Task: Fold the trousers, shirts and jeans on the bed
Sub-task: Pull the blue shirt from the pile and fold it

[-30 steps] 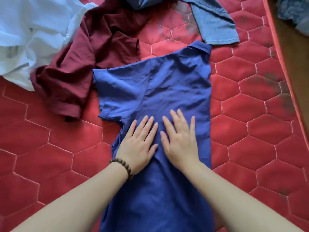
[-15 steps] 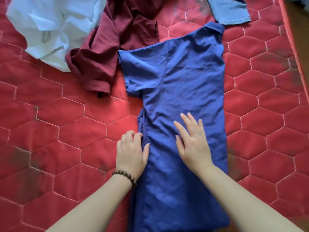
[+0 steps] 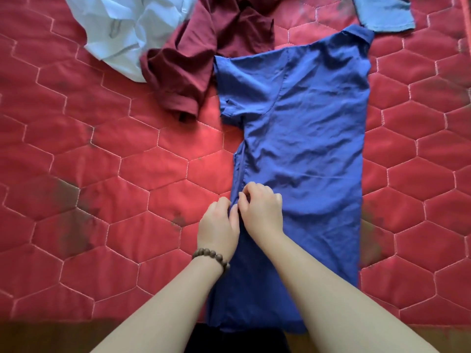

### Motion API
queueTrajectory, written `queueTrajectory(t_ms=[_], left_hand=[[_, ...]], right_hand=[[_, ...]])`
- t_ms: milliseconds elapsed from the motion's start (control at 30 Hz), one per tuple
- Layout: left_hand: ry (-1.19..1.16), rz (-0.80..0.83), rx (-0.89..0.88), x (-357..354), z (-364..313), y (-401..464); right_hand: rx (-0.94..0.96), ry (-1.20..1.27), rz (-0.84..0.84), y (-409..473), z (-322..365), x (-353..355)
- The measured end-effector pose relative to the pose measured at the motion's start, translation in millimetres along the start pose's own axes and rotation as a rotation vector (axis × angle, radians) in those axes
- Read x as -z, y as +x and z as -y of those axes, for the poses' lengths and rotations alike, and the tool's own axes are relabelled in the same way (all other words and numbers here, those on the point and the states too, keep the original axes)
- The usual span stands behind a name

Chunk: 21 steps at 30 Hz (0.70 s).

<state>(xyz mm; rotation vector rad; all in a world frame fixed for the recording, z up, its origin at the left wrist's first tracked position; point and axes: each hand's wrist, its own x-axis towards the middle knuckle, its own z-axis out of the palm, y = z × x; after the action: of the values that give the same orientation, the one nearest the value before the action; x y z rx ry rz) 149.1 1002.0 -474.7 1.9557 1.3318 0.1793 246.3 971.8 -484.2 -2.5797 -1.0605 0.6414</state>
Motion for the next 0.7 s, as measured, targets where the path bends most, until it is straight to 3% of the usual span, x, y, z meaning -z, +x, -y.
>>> queueTrajectory(t_ms=[200,300,400,533,700], left_hand=[[-0.114,-0.023,0.203,3.0,13.6,-1.4],[-0.022,0.016,0.198,4.2,12.3,-6.7],[0.127,0.081,0.171,3.7,15.3,-10.7],[0.101,0.062,0.17,8.3,20.8,-9.3],[-0.006,0.023,0.216,12.3,29.9,-14.2]], right_hand=[[0.313,0.05,0.031,-20.9,-11.8,-1.2],[0.371,0.062,0.07,-29.9,-25.3,-1.8],[0.439,-0.081,0.161,-35.1,-39.3,-7.0],[0.304,-0.293,0.042,-48.3,-66.9,-6.0],[-0.061,-0.358,-0.101,-71.0,-117.9,3.7]])
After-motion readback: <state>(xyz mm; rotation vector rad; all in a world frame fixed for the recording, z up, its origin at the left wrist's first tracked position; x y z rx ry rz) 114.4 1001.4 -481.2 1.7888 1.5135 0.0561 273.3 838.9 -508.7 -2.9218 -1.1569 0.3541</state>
